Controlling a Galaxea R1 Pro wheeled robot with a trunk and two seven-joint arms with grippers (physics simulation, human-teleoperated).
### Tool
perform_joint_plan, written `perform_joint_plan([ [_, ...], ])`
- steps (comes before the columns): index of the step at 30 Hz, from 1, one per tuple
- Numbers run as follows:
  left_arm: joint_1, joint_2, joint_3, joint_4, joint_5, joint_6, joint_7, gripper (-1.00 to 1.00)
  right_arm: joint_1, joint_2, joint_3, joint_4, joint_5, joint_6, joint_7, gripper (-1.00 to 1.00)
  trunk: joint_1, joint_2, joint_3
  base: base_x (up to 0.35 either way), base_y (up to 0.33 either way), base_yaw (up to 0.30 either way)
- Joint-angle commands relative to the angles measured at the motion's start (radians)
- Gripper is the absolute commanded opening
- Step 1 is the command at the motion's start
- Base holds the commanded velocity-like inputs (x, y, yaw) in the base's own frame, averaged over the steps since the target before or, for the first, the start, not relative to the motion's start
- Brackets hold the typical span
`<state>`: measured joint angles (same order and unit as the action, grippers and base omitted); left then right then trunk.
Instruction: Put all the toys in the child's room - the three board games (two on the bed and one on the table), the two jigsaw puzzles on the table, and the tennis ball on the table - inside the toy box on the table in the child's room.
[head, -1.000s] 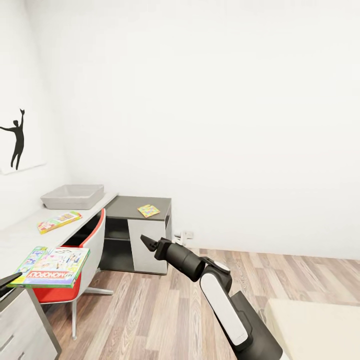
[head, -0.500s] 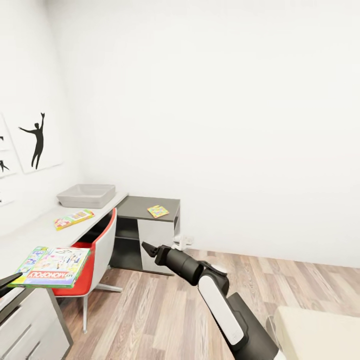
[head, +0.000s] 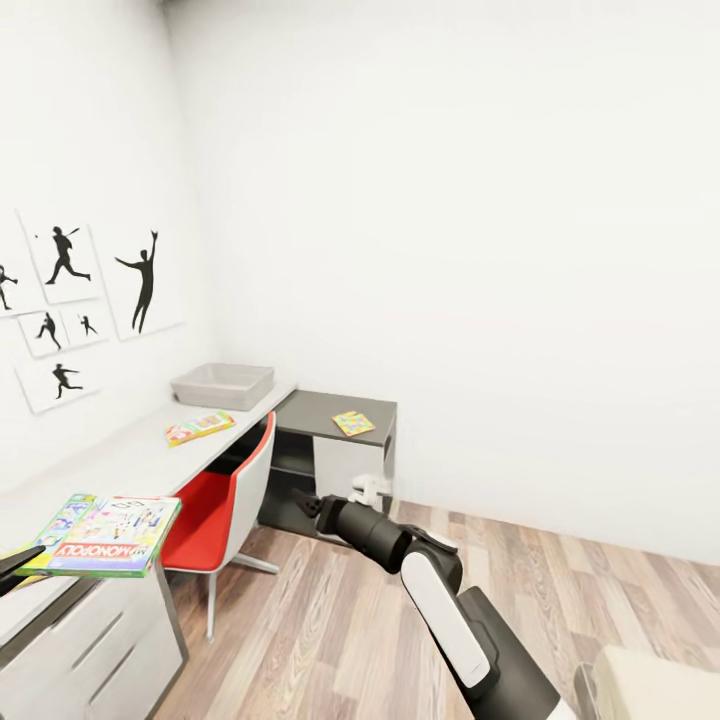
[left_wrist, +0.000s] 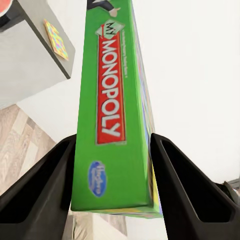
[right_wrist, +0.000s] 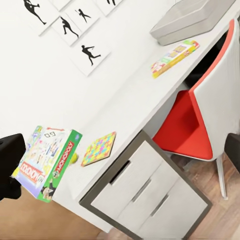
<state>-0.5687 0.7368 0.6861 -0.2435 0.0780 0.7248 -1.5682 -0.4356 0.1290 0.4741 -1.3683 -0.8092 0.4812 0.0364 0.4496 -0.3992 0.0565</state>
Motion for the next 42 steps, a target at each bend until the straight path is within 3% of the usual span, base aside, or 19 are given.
perform_joint_plan([
  [1,0.0,0.0,0.0,0.001,0.005,0.007,-0.003,-1.0,0.0,0.0,-0.001,0.001,-0.001,0.004,0.002,1.0,0.0,-0.001,0.0,0.0,0.0,0.274],
  [10,-0.003,0.001,0.001,-0.017,0.004,0.014,-0.003,-1.0,-0.001,-0.002,-0.011,0.0,-0.009,0.007,0.006,1.0,0.0,-0.001,0.001,0.0,0.0,0.278],
  [13,-0.006,-0.003,0.002,-0.076,0.004,0.054,-0.003,-1.0,-0.001,-0.007,-0.031,-0.002,-0.01,0.008,0.028,1.0,0.0,-0.001,0.001,0.0,0.0,0.28],
  [18,-0.007,-0.012,0.001,-0.277,0.004,0.165,-0.003,-1.0,-0.001,-0.015,-0.053,-0.003,-0.007,0.007,0.079,1.0,0.0,-0.001,0.001,0.0,0.0,0.28],
  [20,-0.008,-0.024,-0.002,-0.334,0.004,0.183,-0.003,-1.0,-0.001,-0.016,-0.057,-0.003,-0.006,0.007,0.085,1.0,0.0,-0.001,0.001,0.0,0.0,0.28],
  [24,-0.008,-0.091,-0.008,-0.425,0.003,0.196,-0.003,-1.0,0.0,-0.033,-0.076,-0.003,-0.01,0.008,0.091,1.0,0.0,-0.001,0.001,0.0,0.0,0.28],
  [28,-0.007,-0.15,-0.01,-0.45,0.0,0.193,-0.002,-1.0,0.0,-0.057,-0.089,-0.007,-0.012,0.008,0.092,1.0,0.0,-0.001,0.001,0.0,0.0,0.233],
  [42,-0.007,-0.224,-0.005,-0.457,0.0,0.188,0.014,-1.0,0.0,-0.068,-0.098,-0.005,-0.013,0.011,0.107,1.0,0.0,-0.001,0.001,0.003,-0.002,0.047],
])
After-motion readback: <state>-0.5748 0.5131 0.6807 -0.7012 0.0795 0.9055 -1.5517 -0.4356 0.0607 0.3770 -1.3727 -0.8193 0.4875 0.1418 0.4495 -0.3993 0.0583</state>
